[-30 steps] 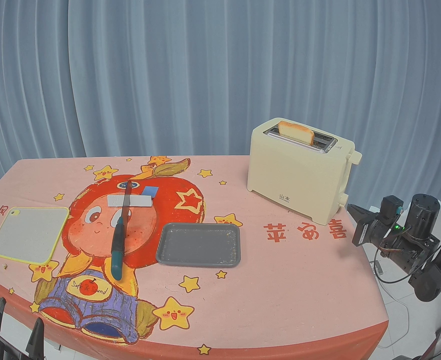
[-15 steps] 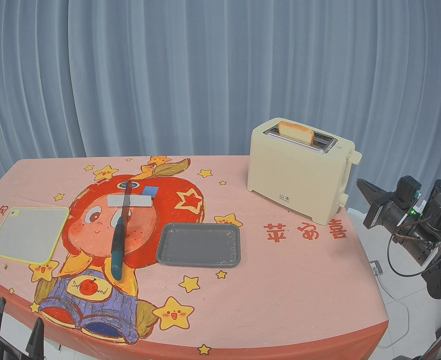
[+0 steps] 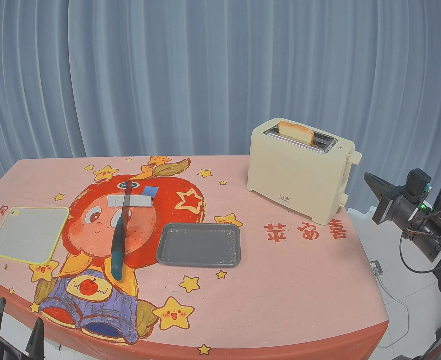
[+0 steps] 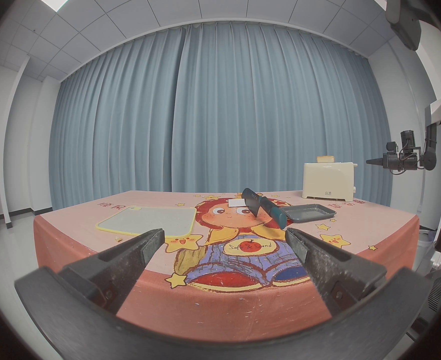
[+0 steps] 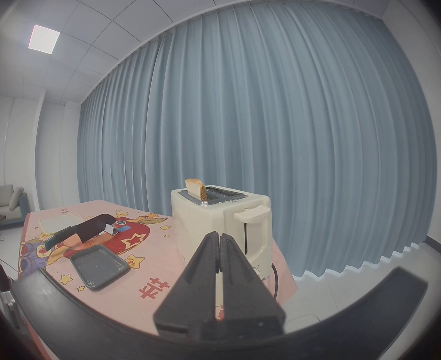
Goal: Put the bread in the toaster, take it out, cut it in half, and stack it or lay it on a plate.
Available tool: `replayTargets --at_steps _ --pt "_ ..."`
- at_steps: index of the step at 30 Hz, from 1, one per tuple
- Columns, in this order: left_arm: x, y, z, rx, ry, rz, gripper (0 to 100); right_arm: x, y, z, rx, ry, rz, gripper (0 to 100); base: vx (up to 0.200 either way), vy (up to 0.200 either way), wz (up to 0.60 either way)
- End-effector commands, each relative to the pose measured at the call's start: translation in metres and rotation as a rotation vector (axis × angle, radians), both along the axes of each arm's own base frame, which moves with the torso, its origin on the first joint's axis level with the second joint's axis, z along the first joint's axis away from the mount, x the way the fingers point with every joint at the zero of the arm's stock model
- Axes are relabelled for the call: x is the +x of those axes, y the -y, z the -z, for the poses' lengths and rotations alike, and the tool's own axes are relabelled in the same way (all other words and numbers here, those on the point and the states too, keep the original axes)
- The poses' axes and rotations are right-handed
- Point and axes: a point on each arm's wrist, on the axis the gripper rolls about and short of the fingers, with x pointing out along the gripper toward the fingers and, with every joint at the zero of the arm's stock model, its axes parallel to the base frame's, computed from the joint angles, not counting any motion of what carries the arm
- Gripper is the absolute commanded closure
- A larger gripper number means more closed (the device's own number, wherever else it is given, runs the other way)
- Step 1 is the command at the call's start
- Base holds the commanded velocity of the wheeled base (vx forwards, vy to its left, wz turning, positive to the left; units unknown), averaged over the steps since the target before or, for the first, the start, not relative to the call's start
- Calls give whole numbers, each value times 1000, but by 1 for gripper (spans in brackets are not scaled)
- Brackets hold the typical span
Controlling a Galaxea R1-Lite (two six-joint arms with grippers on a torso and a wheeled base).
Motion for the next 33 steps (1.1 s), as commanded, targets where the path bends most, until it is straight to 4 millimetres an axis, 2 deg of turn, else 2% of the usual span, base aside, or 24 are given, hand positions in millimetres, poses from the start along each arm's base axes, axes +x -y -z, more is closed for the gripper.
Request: replayTargets --at_steps 1,12,20,33 --pt "0 0 5 0 -3 1 0 -2 1 -6 7 23 -1 100 0 0 0" --pt "0 0 5 0 -3 -1 0 -6 -1 -11 -5 51 -11 100 0 0 0" --pt "0 0 5 0 -3 -1 0 -7 1 -26 14 114 -2 100 0 0 0" --pt "0 0 5 0 -3 1 0 -7 2 -24 9 103 -1 100 0 0 0"
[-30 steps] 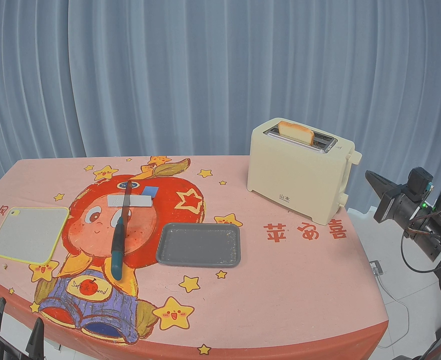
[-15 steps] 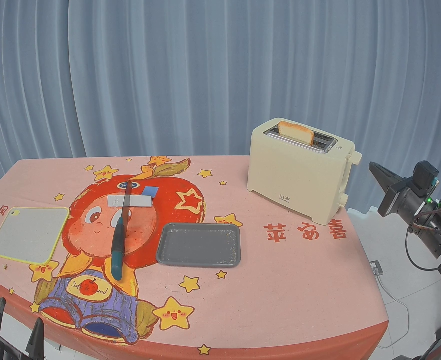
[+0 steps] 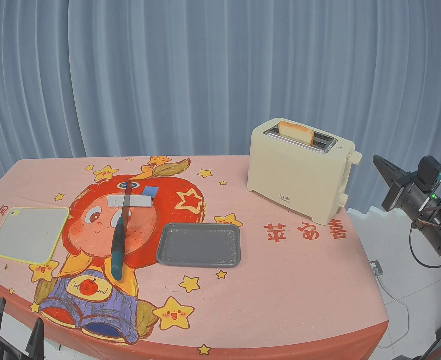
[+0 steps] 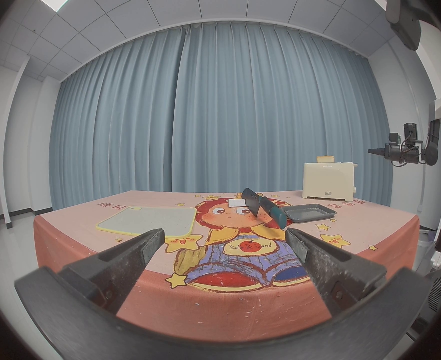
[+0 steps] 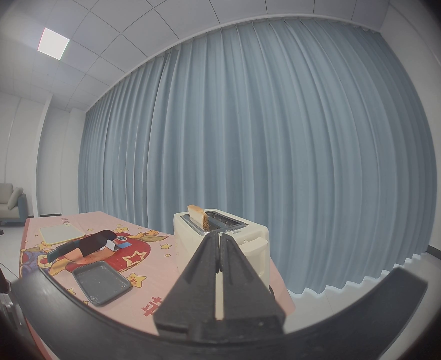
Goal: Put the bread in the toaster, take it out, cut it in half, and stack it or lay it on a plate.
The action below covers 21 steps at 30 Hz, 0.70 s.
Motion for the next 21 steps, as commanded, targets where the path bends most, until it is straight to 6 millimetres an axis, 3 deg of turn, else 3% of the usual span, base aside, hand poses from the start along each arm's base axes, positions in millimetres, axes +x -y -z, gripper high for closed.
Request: replayTargets --at_steps 1,6,7,21 --pt "0 0 5 1 -3 -1 0 1 0 1 -1 -4 0 100 0 0 0" --pt "0 0 5 -1 -3 -1 0 1 0 3 -4 -13 0 100 0 0 0" --pt "0 0 5 -1 -3 -1 0 1 0 3 -2 -13 -1 0 0 0 0" --pt "0 0 5 -1 -3 -1 0 -1 -2 -1 12 2 -7 0 0 0 0"
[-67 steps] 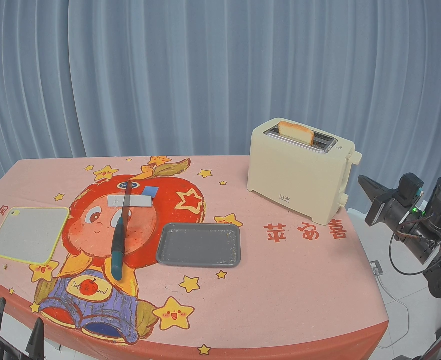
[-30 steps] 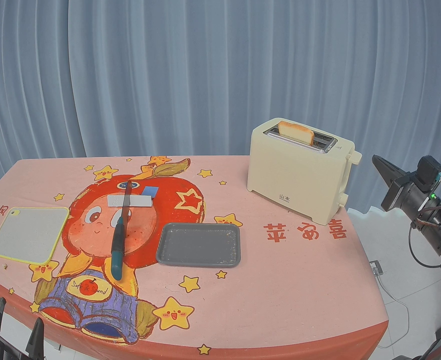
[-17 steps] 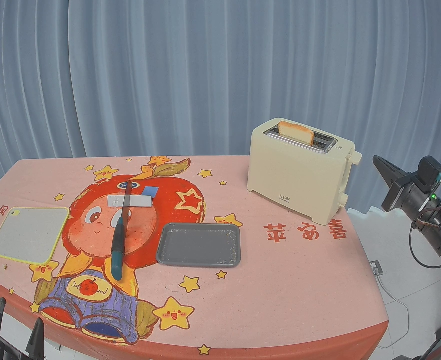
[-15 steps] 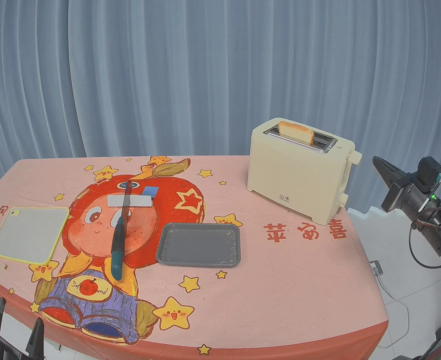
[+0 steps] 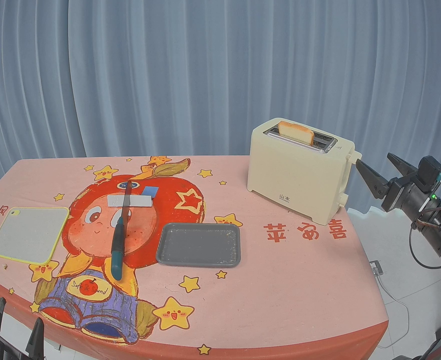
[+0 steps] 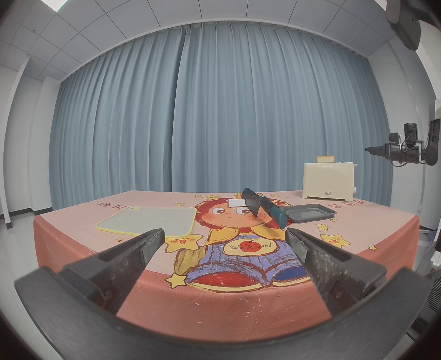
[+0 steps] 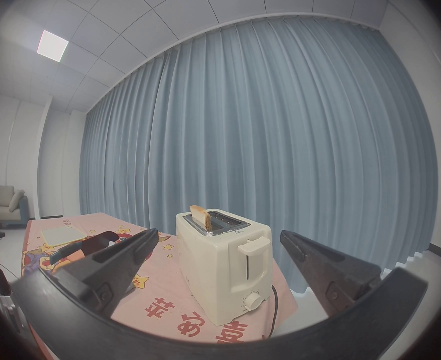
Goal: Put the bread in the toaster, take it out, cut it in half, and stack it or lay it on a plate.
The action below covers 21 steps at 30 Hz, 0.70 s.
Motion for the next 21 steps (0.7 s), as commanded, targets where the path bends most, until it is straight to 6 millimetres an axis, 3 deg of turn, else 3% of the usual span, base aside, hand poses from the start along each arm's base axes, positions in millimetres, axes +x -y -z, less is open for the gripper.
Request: replayTargets --at_steps 1,13,21 --pt "0 0 5 0 -3 -1 0 1 0 -1 0 4 0 0 0 0 0" --pt "0 0 5 1 -3 1 0 -1 -1 -3 -16 -23 -9 0 0 0 0" --pt "0 0 5 1 -3 -1 0 0 -1 -22 -33 -93 -48 0 0 0 0"
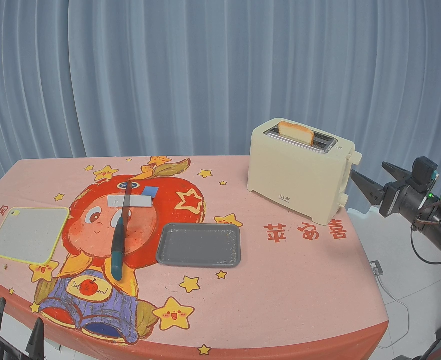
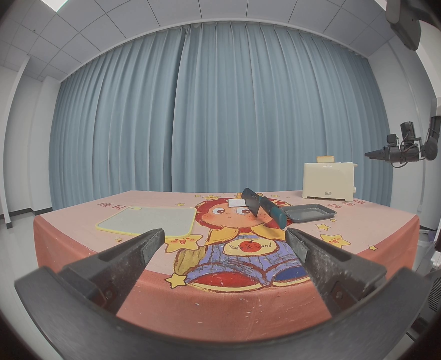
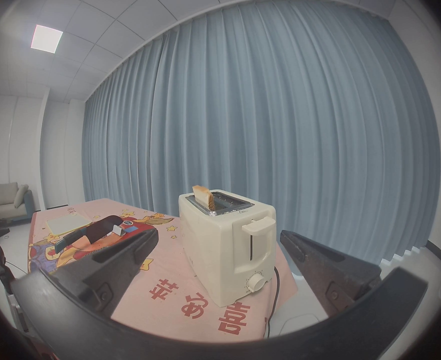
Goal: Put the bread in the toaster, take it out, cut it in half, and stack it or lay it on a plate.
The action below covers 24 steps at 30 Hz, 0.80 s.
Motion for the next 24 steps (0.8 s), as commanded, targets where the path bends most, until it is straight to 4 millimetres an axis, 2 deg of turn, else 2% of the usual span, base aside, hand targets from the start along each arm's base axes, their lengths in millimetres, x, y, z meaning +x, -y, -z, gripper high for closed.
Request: replayTargets --at_steps 1,20,24 --pt "0 0 5 1 -2 0 0 -1 1 -21 14 28 -20 0 0 0 0" --pt "0 0 5 0 -2 -1 0 0 1 -47 6 18 -20 0 0 0 0" --pt "0 0 5 0 -2 -1 0 1 0 -46 2 15 -18 0 0 0 0"
